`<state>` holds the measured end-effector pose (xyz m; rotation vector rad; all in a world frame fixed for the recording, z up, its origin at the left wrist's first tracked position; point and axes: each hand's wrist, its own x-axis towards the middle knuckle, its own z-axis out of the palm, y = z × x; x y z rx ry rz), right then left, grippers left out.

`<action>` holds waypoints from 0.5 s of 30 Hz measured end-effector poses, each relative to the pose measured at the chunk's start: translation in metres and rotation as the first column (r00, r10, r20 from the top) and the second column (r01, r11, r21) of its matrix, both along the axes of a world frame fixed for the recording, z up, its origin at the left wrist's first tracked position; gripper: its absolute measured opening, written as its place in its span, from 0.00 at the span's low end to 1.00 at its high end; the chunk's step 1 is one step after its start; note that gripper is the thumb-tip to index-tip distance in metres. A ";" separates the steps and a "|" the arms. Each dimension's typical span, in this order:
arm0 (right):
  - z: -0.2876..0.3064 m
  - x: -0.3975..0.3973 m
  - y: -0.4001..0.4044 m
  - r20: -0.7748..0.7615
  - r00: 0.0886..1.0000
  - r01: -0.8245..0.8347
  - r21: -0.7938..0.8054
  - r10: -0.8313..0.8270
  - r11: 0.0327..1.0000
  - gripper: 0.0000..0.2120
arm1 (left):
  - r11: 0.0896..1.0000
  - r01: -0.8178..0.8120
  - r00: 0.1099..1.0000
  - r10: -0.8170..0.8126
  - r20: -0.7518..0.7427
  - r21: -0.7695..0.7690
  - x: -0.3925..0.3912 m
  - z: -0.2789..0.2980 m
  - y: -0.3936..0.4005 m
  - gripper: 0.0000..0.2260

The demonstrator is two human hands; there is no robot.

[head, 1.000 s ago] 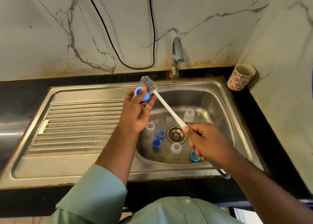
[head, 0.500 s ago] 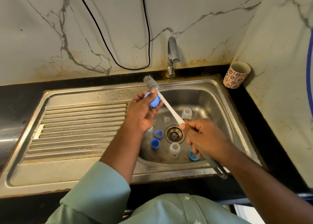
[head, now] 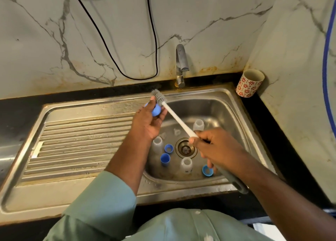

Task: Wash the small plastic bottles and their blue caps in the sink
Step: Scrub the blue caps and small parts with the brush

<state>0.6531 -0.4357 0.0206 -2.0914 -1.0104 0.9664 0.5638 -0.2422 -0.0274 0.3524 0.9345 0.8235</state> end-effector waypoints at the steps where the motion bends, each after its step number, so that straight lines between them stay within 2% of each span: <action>1: 0.001 0.001 0.003 0.025 1.000 0.005 -0.002 -0.005 1.000 0.11 | 1.000 0.027 1.000 -0.027 0.003 -0.004 0.002 0.000 -0.003 0.17; 5: 0.001 -0.001 0.002 0.026 0.999 -0.018 -0.033 0.019 0.999 0.09 | 0.993 -0.117 0.992 0.117 0.046 -0.003 0.002 -0.003 0.007 0.20; 6: 0.002 -0.001 0.002 0.023 0.999 -0.022 -0.042 0.023 0.999 0.08 | 0.995 -0.104 0.994 0.104 0.035 -0.003 0.002 -0.003 0.007 0.19; 9: 0.002 -0.001 0.009 0.035 0.999 0.000 -0.042 0.001 0.999 0.10 | 0.997 0.067 0.998 -0.067 0.020 -0.038 0.005 -0.003 -0.006 0.14; 13: 0.007 -0.004 -0.004 -0.002 0.998 -0.059 -0.063 0.059 0.996 0.09 | 0.995 0.016 1.000 -0.016 -0.006 -0.098 0.003 -0.001 0.003 0.10; 15: 0.008 -0.005 -0.002 0.026 0.997 -0.076 -0.079 0.078 0.994 0.10 | 0.993 0.042 0.999 -0.042 -0.003 -0.114 0.005 -0.002 -0.003 0.10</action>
